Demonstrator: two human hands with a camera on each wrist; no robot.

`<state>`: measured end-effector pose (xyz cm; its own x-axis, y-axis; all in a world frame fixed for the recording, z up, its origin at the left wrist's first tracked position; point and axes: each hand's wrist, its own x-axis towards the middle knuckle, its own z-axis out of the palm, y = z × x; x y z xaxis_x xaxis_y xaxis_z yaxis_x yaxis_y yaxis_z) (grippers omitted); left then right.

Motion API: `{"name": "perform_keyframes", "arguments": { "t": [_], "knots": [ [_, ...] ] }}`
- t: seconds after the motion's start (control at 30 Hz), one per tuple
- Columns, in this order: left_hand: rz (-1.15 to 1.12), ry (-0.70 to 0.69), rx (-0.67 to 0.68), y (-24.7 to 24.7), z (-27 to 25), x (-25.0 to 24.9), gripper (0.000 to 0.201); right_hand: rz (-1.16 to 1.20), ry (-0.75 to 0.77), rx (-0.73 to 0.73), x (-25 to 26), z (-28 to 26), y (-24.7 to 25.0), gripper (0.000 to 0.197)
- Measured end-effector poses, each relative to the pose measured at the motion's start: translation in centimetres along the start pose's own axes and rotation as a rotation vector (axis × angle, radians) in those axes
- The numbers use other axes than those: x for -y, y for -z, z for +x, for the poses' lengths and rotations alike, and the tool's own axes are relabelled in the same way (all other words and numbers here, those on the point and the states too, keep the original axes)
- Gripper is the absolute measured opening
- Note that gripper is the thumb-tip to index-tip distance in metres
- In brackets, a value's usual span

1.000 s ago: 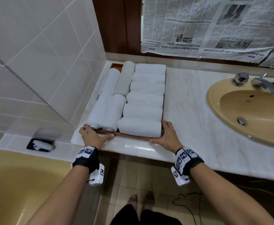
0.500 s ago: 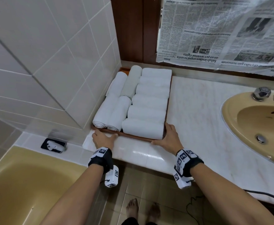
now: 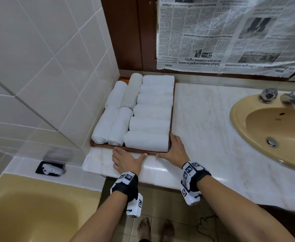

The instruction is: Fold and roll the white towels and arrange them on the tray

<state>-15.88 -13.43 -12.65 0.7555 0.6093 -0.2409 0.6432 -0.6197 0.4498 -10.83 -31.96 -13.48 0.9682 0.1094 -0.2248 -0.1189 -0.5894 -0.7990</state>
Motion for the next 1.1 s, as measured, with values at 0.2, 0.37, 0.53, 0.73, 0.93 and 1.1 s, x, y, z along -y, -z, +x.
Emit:
{"name": "perform_keyframes", "arguments": {
  "t": [0.2, 0.37, 0.53, 0.73, 0.93, 1.1],
  "knots": [
    [0.018, -0.012, -0.026, -0.1, 0.6, -0.6, 0.134, 0.007, -0.023, -0.017, 0.1, 0.5, 0.0, 0.122],
    [0.036, -0.020, -0.024, -0.1, 1.4, -1.2, 0.130, -0.006, -0.023, -0.020, 0.1, 1.5, 0.4, 0.120],
    [0.072, -0.033, -0.042, -0.4, 1.7, -1.2, 0.131, 0.015, -0.008, -0.025, -0.1, 1.8, 0.4, 0.121],
    [0.006, -0.012, -0.048, -0.4, 1.9, -1.0, 0.131, 0.009, 0.006, -0.015, -0.3, 1.5, 0.1, 0.121],
    [-0.029, -0.085, -0.006, 0.3, 2.0, 0.5, 0.127, -0.034, 0.012, 0.010, -0.4, 0.4, -0.3, 0.121],
    [0.015, -0.184, 0.047, 0.8, 1.0, 1.3, 0.122, -0.077, -0.021, 0.015, 0.6, -0.3, -0.1, 0.114]
  ]
}}
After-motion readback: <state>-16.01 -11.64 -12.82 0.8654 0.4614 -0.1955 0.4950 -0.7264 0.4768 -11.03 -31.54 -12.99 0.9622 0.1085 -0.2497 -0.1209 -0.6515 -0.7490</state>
